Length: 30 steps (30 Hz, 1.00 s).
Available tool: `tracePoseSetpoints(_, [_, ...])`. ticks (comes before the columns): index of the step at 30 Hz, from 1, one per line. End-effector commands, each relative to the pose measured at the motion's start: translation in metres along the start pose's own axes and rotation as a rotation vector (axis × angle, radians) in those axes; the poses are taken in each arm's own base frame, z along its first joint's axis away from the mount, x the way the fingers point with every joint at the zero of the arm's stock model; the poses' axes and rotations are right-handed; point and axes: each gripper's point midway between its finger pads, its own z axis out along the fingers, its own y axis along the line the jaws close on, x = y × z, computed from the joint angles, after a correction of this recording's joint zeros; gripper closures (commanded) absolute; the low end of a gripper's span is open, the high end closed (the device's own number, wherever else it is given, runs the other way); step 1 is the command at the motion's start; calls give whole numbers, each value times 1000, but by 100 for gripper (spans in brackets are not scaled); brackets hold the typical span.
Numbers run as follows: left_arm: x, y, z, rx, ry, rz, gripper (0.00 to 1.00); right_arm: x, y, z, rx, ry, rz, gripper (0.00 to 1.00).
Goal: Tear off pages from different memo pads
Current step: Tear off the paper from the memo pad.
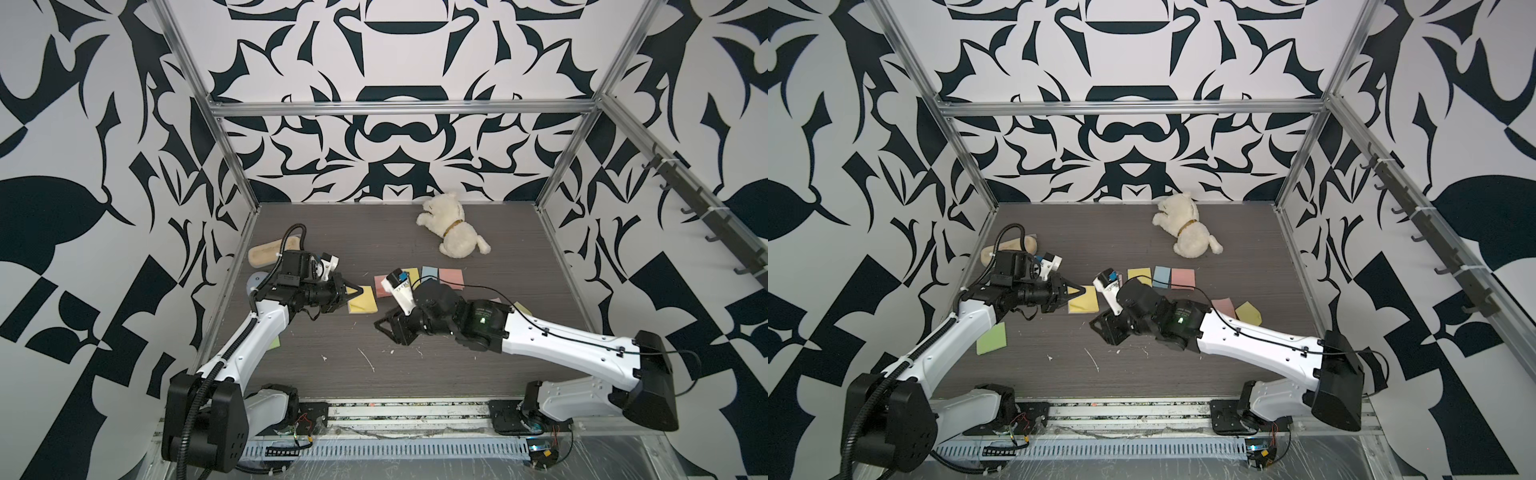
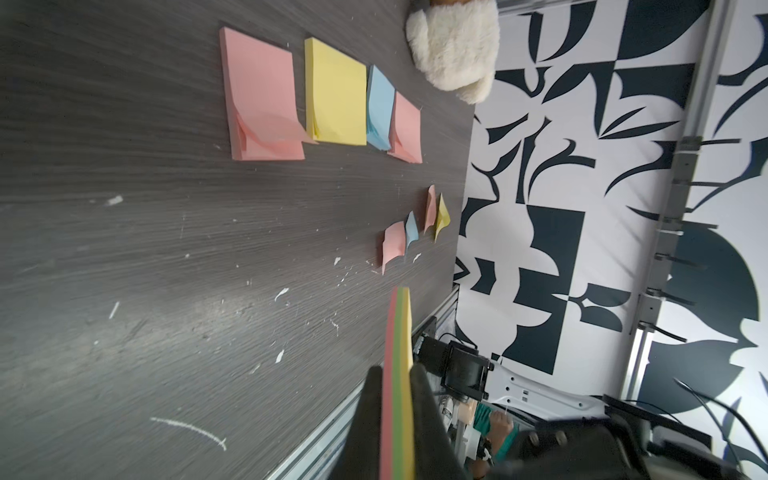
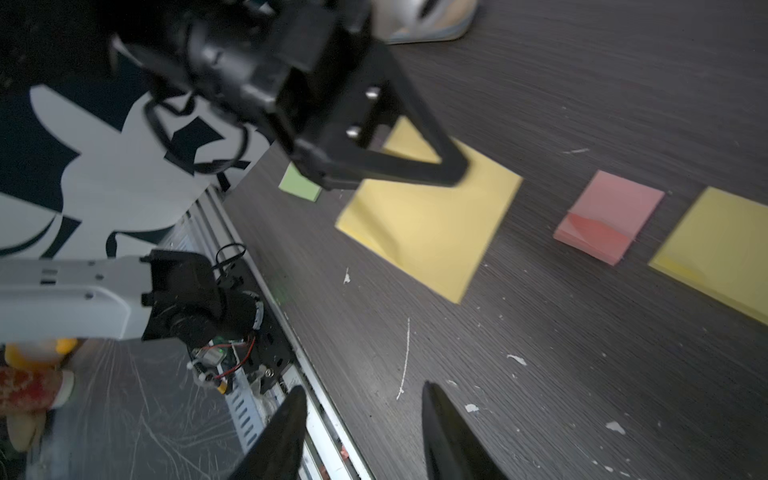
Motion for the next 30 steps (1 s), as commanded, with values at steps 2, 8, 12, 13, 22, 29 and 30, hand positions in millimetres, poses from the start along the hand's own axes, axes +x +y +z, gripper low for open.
tracePoseSetpoints(2, [12, -14, 1, -27, 23, 79, 100, -18, -2, 7, 86, -16, -152, 48])
tracePoseSetpoints(8, [24, -20, 2, -19, 24, 151, 100, -24, 15, 18, 37, -4, -168, 47])
tracePoseSetpoints(12, [26, -25, 1, -7, 29, 177, 100, -25, 15, 22, 41, -7, -158, 48])
tracePoseSetpoints(13, [27, -26, 1, -2, 32, 185, 100, -25, 14, 22, 44, -11, -151, 49])
tracePoseSetpoints(22, [31, -24, 4, -6, 46, 214, 100, -32, 22, 12, -8, -47, -79, 47])
tracePoseSetpoints(29, [35, -29, 5, -2, 52, 240, 100, -35, 17, 20, 2, -37, -30, 53])
tracePoseSetpoints(30, [36, -29, 5, 0, 52, 243, 100, -34, 17, 21, 5, -33, -28, 54])
